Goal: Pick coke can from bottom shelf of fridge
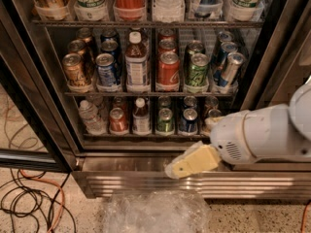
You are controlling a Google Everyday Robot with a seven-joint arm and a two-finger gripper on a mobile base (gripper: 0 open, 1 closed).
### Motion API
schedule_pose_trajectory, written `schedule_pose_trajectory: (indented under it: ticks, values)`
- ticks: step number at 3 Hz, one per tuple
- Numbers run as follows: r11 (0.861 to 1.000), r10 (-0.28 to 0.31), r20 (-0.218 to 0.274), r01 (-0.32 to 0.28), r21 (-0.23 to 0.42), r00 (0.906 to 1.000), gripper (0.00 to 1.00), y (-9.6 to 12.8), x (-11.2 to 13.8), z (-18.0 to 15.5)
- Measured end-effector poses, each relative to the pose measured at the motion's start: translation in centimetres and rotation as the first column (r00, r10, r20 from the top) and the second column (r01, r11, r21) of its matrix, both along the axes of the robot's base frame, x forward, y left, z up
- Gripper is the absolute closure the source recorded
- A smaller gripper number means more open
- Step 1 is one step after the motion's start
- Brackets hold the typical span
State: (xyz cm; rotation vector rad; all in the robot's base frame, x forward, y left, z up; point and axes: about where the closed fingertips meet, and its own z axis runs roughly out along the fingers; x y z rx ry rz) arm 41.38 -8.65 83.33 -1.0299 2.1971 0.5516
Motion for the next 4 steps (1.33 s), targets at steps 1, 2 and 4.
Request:
schedule_pose_trajectory:
  ticks: [1,2,4]
  values:
    - [0.995,-0.055,0.035,0.052,0.08,0.9978,0.0,2.4,1.1,-2.5]
    - [0.993,-0.089,0.075,0.082,0.086,0.9932,0.0,2.4,2.3,-1.8]
    - [0.986,-0.125,0.08,0.114,0.121,0.9889,0.0,3.0,3.0,-3.4]
